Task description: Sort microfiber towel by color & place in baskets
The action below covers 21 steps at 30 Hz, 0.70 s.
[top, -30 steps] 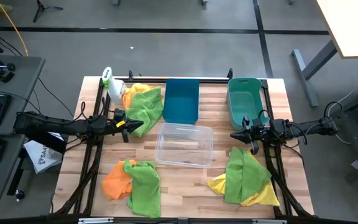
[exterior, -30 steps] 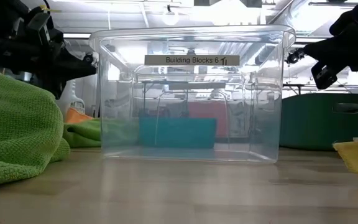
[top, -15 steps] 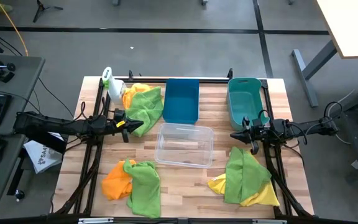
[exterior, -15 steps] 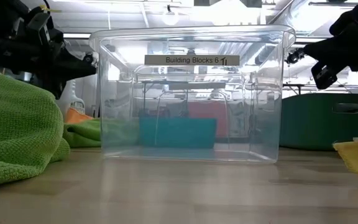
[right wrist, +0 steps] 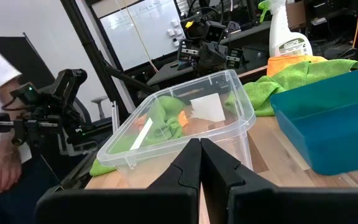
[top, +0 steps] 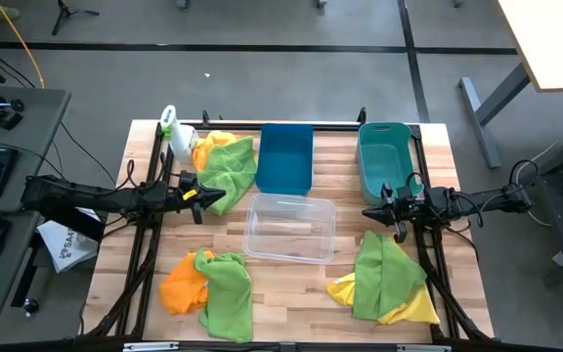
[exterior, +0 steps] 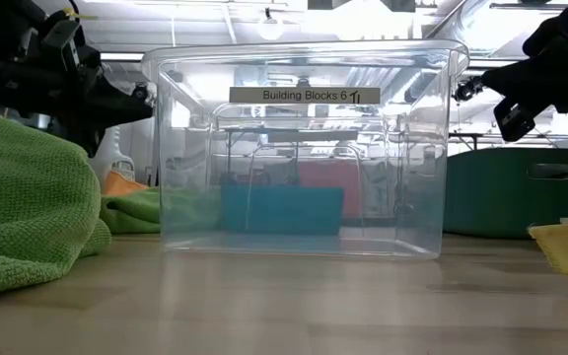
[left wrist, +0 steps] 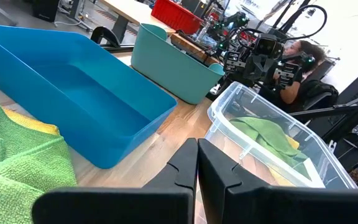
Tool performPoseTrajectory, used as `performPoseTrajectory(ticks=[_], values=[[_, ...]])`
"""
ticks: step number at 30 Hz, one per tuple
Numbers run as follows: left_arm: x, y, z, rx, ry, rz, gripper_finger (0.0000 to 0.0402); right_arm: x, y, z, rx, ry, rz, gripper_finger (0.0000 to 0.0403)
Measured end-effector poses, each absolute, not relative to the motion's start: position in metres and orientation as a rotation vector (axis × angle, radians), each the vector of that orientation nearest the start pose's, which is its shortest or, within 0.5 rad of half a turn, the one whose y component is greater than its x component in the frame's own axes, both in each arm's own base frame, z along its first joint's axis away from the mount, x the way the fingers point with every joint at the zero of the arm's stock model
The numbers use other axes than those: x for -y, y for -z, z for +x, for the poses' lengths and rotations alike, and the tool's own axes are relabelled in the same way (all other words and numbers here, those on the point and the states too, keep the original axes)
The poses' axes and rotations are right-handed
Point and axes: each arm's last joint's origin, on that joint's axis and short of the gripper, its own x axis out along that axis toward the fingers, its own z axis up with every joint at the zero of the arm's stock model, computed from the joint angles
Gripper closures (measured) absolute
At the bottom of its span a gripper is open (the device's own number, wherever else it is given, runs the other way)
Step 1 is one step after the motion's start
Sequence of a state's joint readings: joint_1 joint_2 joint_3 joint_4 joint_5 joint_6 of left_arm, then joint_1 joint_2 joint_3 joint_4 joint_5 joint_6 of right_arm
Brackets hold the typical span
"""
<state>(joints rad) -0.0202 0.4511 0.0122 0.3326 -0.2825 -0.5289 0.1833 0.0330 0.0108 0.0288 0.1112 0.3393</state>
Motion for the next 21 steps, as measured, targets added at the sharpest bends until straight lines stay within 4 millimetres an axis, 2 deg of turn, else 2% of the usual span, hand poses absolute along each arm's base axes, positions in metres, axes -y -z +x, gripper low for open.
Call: performPoseTrajectory(ticks=[18,21], values=[[-0.0056,-0.1586,0.1248,-0.034,-0.284,-0.505,0.0402,-0.0149,-0.1674,0.0979,-0.006,-0.072,0.340,0.0402],[-0.0075,-0.1655,0.1248,0.059,-0.331,-0.543,0.0402,-0.0149,-0.1674,0.0979,-0.006,-0.073,0.340,0.0402]])
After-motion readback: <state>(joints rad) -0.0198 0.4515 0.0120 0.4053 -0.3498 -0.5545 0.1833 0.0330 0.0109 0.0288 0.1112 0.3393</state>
